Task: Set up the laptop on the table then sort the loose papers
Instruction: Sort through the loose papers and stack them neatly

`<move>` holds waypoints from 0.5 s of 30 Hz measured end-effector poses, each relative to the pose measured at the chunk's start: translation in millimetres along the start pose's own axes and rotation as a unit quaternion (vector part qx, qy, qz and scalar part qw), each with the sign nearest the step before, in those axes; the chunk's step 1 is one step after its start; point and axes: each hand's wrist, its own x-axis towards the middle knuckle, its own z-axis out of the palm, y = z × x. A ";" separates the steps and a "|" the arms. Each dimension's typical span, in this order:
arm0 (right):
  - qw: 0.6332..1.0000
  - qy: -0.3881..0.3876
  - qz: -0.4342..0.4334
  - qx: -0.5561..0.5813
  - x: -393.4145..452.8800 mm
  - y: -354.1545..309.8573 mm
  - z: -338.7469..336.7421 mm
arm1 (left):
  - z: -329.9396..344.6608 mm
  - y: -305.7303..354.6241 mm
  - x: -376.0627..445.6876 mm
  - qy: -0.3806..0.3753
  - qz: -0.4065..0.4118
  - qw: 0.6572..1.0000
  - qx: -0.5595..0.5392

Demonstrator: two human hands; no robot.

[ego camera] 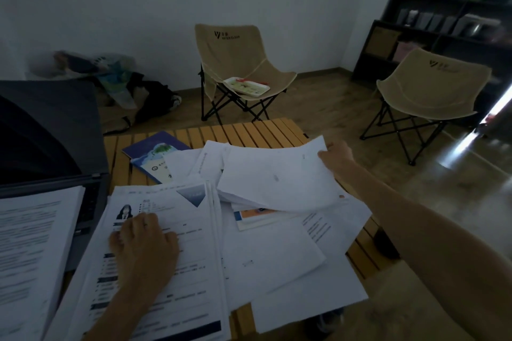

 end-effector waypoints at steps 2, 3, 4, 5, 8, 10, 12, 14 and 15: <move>0.998 0.039 0.010 0.046 -10.2 -16.4 -14.3 | 0.9 0.7 0.4 0.010 0.002 1.000 -0.016; 0.995 0.064 0.014 0.075 -14.0 -27.3 -23.2 | 0.2 1.2 0.9 0.006 -0.003 1.000 -0.021; 0.991 0.085 0.015 0.102 -18.1 -38.6 -32.3 | -1.3 1.8 0.7 -0.007 -0.011 1.000 -0.022; 0.987 0.102 0.017 0.122 -24.3 -50.7 -42.7 | -0.2 2.2 0.8 -0.022 -0.017 0.999 -0.024; 0.978 0.126 0.015 0.164 -42.5 -77.2 -69.9 | -6.2 1.6 -0.3 -0.027 -0.011 0.999 -0.035; 0.977 0.120 0.004 0.178 -59.5 -90.3 -84.9 | -13.6 8.1 -1.9 -0.028 0.016 0.997 -0.075; 0.975 0.097 -0.005 0.200 -76.5 -98.9 -91.4 | -30.0 26.1 -3.5 -0.003 0.083 0.989 -0.124; 0.967 0.066 0.001 0.248 -95.1 -102.9 -88.2 | -53.3 53.3 -11.6 0.050 0.188 0.963 -0.186; 0.959 0.051 0.010 0.280 -105.2 -104.9 -85.6 | -70.4 70.0 -17.7 0.078 0.239 0.947 -0.199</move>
